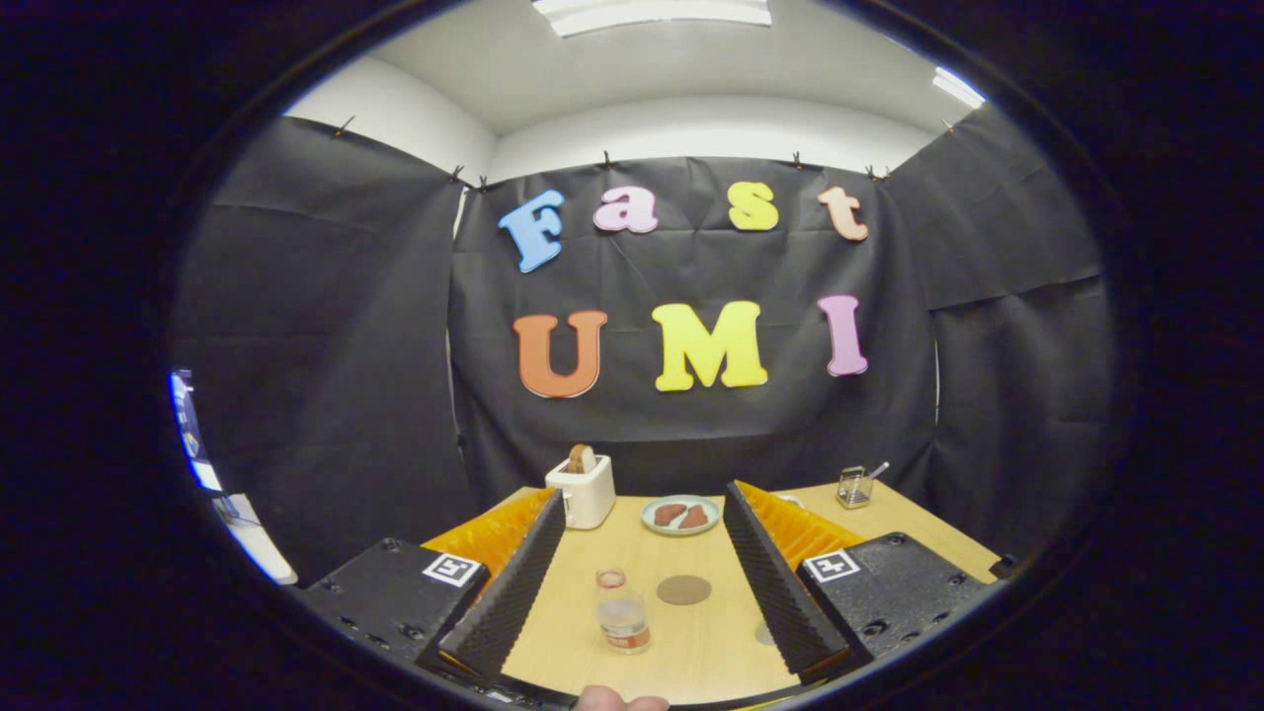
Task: Take the bottle from table, then pour the juice into the cup, finally place the bottle on the coaster
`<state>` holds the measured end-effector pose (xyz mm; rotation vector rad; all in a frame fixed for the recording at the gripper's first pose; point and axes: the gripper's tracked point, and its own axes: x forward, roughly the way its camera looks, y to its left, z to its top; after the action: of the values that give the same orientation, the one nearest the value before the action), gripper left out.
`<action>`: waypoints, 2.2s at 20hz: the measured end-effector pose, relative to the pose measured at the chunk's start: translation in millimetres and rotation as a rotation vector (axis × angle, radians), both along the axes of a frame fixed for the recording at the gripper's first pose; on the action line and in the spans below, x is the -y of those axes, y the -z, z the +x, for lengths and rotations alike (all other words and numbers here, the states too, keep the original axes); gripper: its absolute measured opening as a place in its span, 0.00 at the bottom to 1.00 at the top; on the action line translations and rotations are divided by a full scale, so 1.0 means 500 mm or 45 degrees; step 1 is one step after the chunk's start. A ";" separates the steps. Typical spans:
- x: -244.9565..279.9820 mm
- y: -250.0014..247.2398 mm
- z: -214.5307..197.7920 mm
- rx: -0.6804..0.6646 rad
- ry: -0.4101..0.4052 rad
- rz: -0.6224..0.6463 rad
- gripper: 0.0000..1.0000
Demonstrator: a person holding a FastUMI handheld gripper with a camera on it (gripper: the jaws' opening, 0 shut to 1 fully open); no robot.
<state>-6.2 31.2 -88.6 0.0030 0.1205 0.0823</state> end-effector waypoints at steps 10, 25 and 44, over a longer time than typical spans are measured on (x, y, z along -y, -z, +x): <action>-0.024 0.291 -0.026 -0.143 -0.021 -0.054 1.00; -0.047 0.525 0.109 -0.229 0.006 -0.076 1.00; -0.047 0.548 0.172 -0.172 -0.102 -0.259 0.80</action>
<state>79.9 54.6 -362.6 -0.2000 0.2636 0.1492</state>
